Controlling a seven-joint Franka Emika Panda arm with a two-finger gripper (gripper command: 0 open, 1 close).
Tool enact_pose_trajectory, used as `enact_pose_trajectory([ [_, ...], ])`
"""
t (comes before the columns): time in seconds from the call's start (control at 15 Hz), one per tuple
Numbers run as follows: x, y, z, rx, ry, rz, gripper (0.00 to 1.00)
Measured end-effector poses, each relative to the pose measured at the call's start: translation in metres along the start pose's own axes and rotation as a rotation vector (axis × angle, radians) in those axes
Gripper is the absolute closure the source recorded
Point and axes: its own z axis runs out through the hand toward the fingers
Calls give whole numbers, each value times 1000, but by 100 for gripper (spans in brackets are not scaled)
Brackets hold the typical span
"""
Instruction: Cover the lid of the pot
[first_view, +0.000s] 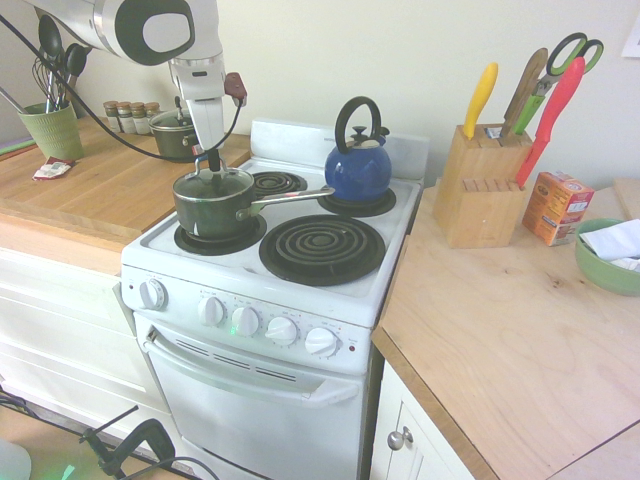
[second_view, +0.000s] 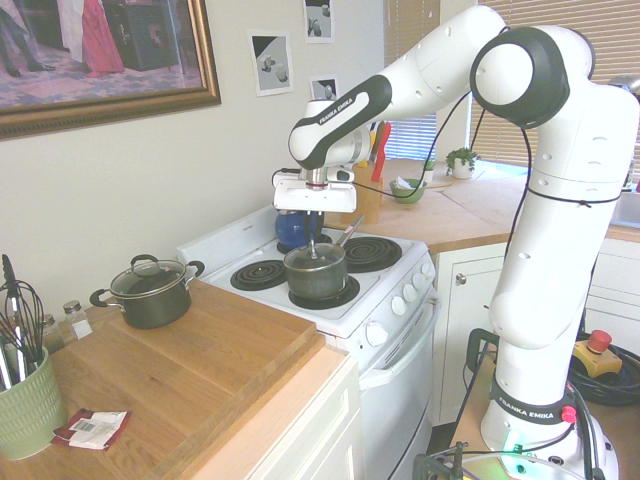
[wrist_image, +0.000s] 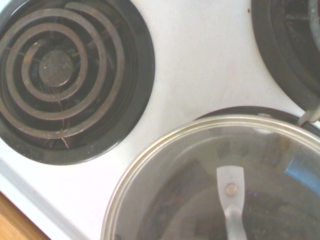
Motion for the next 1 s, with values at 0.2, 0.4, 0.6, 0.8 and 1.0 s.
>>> enact_pose_trajectory([
  [0.2, 0, 0, 0, -2, 1, -13, 0],
  [0.4, -2, 0, 0, -3, 10, -25, 0],
  [0.6, -10, 0, -2, -3, 15, -43, 0],
  [0.8, -19, 6, -23, 9, 50, -65, 0],
  [1.0, -34, 21, -74, 48, 99, -93, 0],
])
